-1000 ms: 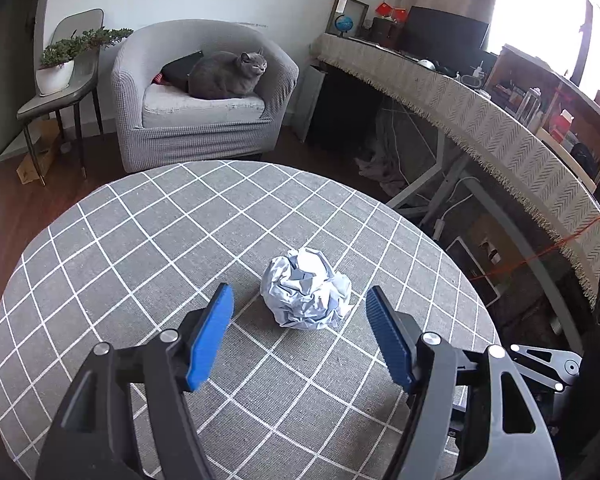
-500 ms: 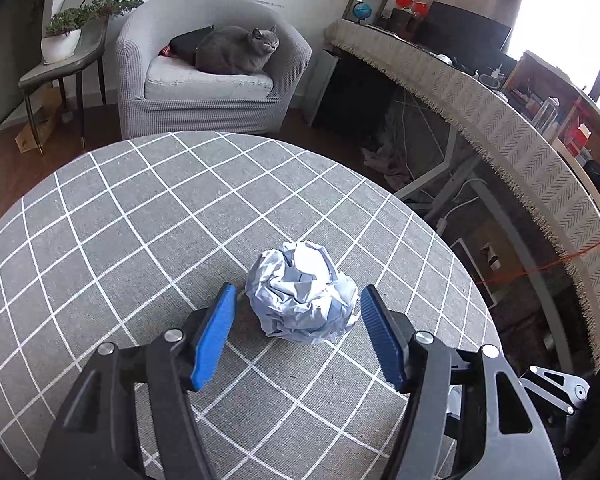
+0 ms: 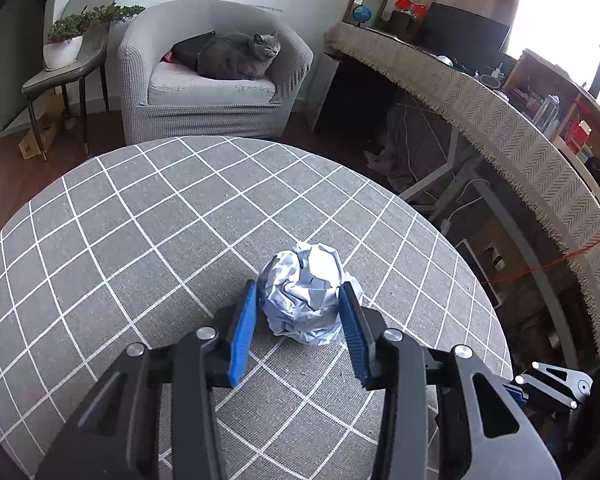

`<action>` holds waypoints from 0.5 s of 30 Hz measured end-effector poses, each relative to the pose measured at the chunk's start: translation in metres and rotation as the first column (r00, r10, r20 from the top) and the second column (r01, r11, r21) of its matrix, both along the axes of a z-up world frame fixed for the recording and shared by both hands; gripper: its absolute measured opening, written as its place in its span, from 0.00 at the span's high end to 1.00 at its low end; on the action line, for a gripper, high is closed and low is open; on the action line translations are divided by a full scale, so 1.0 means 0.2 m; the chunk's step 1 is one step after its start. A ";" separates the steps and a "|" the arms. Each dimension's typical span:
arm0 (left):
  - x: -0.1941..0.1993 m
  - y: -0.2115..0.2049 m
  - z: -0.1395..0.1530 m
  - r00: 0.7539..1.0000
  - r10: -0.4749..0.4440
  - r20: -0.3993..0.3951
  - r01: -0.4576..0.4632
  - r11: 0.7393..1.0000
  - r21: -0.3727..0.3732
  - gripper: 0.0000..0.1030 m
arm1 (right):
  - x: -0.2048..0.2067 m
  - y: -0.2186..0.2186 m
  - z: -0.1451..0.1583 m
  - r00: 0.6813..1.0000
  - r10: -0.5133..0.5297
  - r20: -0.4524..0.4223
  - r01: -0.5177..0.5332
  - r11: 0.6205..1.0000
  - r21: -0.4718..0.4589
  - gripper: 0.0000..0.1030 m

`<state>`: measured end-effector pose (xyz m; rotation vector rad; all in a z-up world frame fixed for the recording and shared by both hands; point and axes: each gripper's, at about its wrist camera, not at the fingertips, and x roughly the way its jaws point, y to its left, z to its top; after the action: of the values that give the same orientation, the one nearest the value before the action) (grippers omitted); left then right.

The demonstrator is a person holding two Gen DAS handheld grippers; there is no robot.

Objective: Collect trash
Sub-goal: 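Grasp the crumpled paper with the left tool while the right grasps the white bottle cap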

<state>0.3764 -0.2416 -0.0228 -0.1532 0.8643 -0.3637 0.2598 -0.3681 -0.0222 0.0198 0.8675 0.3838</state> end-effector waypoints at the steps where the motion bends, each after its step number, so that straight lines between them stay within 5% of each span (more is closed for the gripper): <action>1: 0.00 0.00 0.00 1.000 -0.003 0.002 0.003 1.000 -0.003 0.58 | 0.00 0.00 0.00 1.000 -0.001 0.002 0.001 1.000 0.001 0.70; 15: -0.08 0.04 0.01 1.000 -0.023 0.008 0.023 1.000 -0.021 0.59 | 0.01 0.03 0.02 1.000 -0.015 0.002 0.015 1.000 -0.013 0.70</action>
<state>0.3611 -0.2331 -0.0213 -0.1618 0.8555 -0.3945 0.2617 -0.3611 -0.0185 0.0136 0.8673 0.3644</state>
